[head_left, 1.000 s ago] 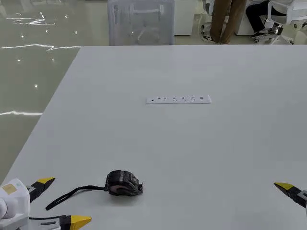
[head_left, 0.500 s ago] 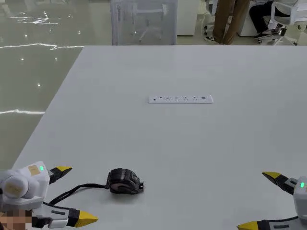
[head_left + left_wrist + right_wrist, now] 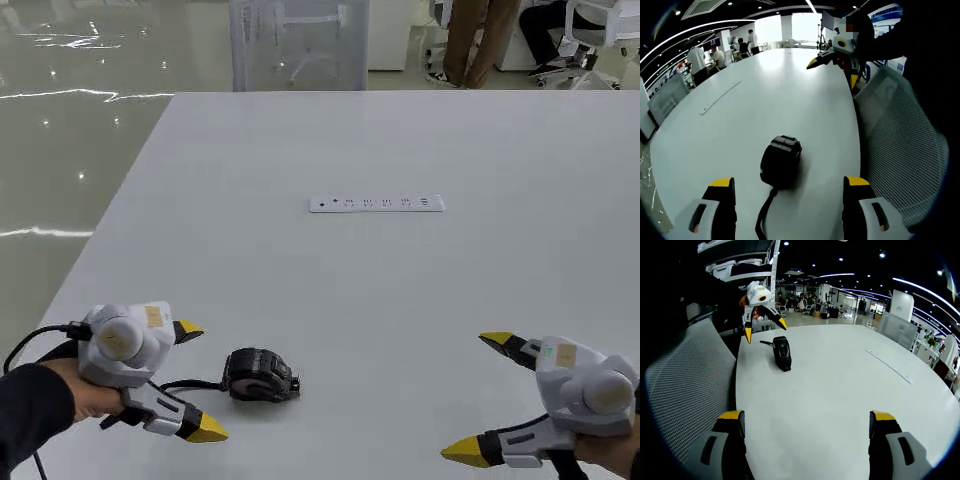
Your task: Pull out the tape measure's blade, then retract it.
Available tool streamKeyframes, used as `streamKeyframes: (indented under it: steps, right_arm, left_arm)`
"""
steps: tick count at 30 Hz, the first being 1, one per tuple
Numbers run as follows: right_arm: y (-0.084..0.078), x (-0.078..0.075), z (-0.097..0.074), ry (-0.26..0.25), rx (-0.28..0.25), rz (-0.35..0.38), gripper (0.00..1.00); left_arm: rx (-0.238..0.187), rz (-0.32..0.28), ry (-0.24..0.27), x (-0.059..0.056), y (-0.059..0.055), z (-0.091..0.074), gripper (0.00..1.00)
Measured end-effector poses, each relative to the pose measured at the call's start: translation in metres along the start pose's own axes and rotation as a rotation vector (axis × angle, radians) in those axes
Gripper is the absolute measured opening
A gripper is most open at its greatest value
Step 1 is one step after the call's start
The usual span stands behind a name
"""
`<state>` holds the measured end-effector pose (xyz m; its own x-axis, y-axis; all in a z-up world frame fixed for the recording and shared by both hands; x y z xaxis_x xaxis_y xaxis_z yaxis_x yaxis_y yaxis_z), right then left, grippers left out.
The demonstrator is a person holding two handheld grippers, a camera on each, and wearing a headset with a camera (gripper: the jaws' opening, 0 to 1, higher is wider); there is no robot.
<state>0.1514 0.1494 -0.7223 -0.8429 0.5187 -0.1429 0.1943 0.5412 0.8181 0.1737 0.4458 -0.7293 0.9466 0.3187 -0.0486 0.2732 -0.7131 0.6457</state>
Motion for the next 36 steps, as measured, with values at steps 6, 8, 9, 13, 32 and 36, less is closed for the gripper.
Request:
streamKeyframes:
  steps: [6,8,9,13,32,36]
  right_arm:
    - [0.014,0.004,0.020,0.044,-0.011,-0.029,1.00]
    - [0.019,0.007,0.026,0.059,-0.017,-0.040,0.99]
    - [0.020,0.008,0.031,0.066,-0.018,-0.044,0.99]
    - [0.024,0.013,0.045,0.097,-0.018,-0.061,0.97]
    - [0.050,0.039,0.118,0.235,-0.004,-0.127,0.82]
    - [0.053,0.041,0.126,0.249,-0.002,-0.144,0.78]
  left_arm:
    - [0.079,0.066,-0.069,-0.001,0.006,0.018,0.68]
    - [0.099,0.086,-0.072,0.002,0.009,0.022,0.68]
    - [0.101,0.099,-0.075,0.003,0.013,0.025,0.68]
    - [0.123,0.131,-0.101,0.005,0.017,0.034,0.65]
    - [0.234,0.218,-0.136,0.012,0.020,0.056,0.31]
    - [0.240,0.202,-0.139,0.011,0.020,0.057,0.31]
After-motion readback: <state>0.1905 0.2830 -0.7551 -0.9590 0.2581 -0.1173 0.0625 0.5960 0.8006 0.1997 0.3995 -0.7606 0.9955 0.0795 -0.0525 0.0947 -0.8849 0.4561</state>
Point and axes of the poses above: the centre of the closed fingertips' face, and the gripper's own axes: z roughly forward along the fingers, x roughly to its left, y roughly out of its top, the point moved 3 cm from there along -z, roughly backward along the fingers, and after that the axes turned 7 degrees about -y, right-handed, at the moved point
